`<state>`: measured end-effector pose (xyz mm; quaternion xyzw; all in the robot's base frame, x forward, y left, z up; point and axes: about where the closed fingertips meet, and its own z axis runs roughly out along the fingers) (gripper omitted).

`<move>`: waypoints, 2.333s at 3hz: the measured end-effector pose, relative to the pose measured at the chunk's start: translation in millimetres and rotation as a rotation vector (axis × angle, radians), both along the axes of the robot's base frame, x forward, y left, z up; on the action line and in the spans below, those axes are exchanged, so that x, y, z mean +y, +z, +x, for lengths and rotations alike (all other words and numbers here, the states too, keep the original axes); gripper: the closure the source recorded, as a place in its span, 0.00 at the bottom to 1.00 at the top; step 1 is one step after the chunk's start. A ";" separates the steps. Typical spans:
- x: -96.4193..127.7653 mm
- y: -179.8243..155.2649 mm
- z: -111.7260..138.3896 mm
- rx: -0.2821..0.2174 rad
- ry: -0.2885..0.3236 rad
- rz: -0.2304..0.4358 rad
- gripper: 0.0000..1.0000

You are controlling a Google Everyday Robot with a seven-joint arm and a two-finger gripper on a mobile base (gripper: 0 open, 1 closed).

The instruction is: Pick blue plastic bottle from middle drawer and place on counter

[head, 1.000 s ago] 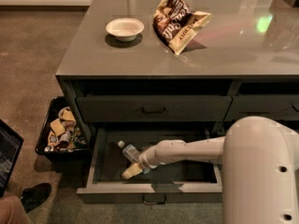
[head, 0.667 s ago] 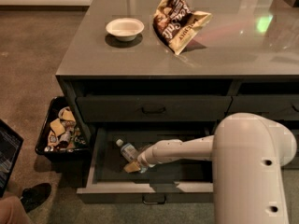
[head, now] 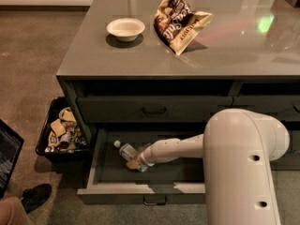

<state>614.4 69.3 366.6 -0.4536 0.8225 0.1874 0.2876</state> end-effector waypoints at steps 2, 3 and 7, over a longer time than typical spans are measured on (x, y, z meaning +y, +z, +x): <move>-22.1 30.4 -8.3 -0.021 0.053 -0.015 1.00; -63.1 92.5 -16.9 -0.076 0.136 -0.036 1.00; -172.8 251.5 -59.3 -0.131 0.341 -0.144 1.00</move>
Offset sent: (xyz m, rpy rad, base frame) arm -0.0280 -0.0937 0.1116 -0.0566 -0.0840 0.2000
